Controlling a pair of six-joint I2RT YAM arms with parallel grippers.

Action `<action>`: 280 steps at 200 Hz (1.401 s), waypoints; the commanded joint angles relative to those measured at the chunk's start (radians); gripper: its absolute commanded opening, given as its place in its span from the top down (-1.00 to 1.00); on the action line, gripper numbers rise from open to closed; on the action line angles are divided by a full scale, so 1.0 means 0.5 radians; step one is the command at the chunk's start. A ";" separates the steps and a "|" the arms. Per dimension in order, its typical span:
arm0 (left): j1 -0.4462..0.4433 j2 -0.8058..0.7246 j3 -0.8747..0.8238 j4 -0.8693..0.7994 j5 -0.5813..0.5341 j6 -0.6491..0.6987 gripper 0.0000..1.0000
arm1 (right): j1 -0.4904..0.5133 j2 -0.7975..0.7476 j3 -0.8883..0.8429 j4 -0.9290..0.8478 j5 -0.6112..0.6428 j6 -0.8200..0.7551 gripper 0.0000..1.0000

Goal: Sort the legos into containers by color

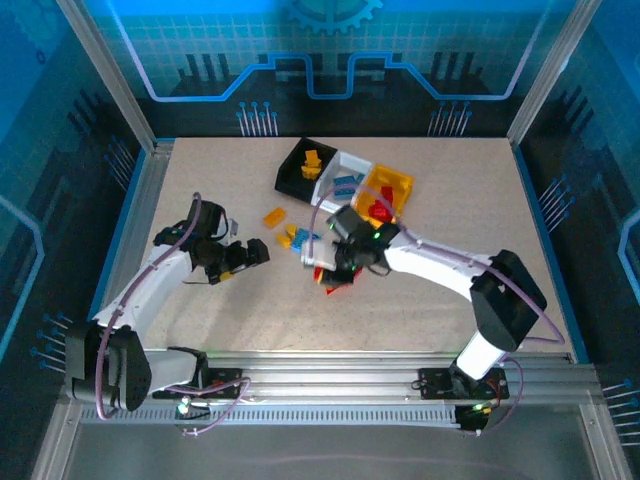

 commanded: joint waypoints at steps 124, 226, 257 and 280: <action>0.025 -0.057 -0.002 -0.023 0.115 -0.027 -0.98 | -1.059 0.729 1.026 -0.445 0.222 2.600 0.36; 0.024 0.149 0.124 0.021 0.151 0.010 -0.98 | -0.929 0.602 1.076 -0.517 0.212 2.069 -0.13; 0.024 0.197 0.139 0.052 0.177 -0.012 -0.98 | -0.530 0.452 0.851 -0.515 0.061 0.526 -0.16; 0.025 0.218 0.128 0.071 0.204 -0.032 -0.98 | -0.348 0.313 0.568 -0.632 -0.008 -0.563 -0.18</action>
